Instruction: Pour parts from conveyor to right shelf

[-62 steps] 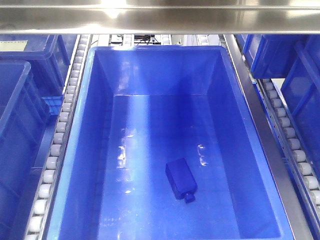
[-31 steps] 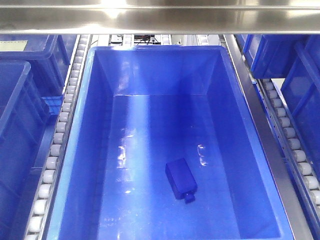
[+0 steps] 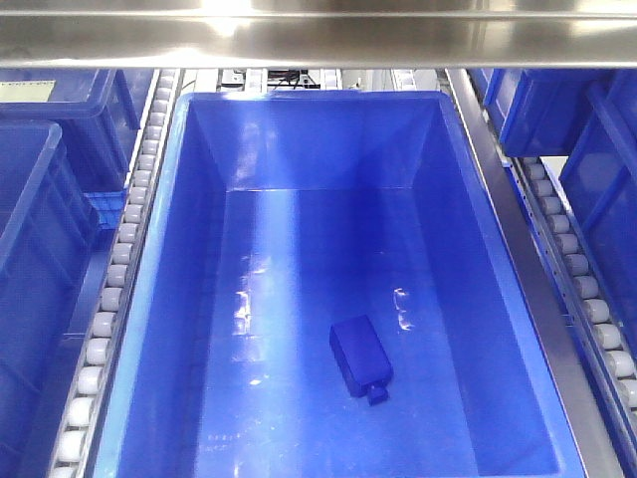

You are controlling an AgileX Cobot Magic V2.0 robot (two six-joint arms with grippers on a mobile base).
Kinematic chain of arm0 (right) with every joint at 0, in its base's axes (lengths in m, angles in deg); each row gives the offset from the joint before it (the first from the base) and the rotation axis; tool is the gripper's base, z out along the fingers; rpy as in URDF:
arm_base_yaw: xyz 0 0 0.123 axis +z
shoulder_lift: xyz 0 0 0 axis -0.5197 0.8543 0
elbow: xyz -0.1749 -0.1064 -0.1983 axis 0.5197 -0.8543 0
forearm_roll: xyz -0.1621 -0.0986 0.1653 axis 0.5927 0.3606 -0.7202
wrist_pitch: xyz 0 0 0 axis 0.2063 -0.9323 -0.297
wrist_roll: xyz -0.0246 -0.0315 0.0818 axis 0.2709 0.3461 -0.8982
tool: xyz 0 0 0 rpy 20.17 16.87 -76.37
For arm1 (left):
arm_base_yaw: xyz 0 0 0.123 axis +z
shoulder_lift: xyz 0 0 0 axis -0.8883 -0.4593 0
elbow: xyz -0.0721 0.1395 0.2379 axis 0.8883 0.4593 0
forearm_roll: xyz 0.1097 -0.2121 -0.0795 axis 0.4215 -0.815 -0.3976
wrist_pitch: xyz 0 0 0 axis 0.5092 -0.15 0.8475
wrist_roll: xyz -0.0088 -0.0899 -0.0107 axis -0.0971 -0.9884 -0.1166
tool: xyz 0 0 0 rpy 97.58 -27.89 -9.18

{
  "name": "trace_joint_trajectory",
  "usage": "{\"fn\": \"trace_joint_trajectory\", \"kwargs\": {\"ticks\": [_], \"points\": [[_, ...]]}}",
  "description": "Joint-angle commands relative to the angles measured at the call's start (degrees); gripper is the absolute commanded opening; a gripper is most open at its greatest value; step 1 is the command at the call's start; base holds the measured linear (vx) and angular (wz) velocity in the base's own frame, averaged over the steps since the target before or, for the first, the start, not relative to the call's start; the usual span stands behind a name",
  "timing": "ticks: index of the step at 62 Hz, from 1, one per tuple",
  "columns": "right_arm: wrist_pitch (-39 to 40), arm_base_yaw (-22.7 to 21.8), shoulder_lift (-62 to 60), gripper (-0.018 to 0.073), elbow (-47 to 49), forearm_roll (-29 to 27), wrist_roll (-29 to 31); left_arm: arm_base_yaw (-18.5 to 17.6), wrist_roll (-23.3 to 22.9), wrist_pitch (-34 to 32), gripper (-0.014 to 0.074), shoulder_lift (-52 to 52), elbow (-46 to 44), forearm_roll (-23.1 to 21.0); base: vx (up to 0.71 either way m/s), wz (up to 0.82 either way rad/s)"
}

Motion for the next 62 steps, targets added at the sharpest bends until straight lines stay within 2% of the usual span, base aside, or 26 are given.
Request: {"fn": "trace_joint_trajectory", "kwargs": {"ticks": [1, 7, 62], "points": [[4.3, -0.4, -0.8, -0.001, -1.3, 2.0, -1.2, -0.1, -0.5, -4.4, -0.0006, 0.7, 1.8, 0.0, 0.0, 0.0], [4.3, -0.4, -0.8, -0.001, -1.3, 3.9, -2.3, -0.1, -0.5, -4.4, -0.0006, 0.7, 1.8, 0.0, 0.0, 0.0], [4.3, -0.5, -0.8, -0.001, -1.3, 2.7, -2.1, -0.1, -0.5, -4.4, -0.0006, 0.7, 1.8, 0.0, 0.0, 0.0]]}}
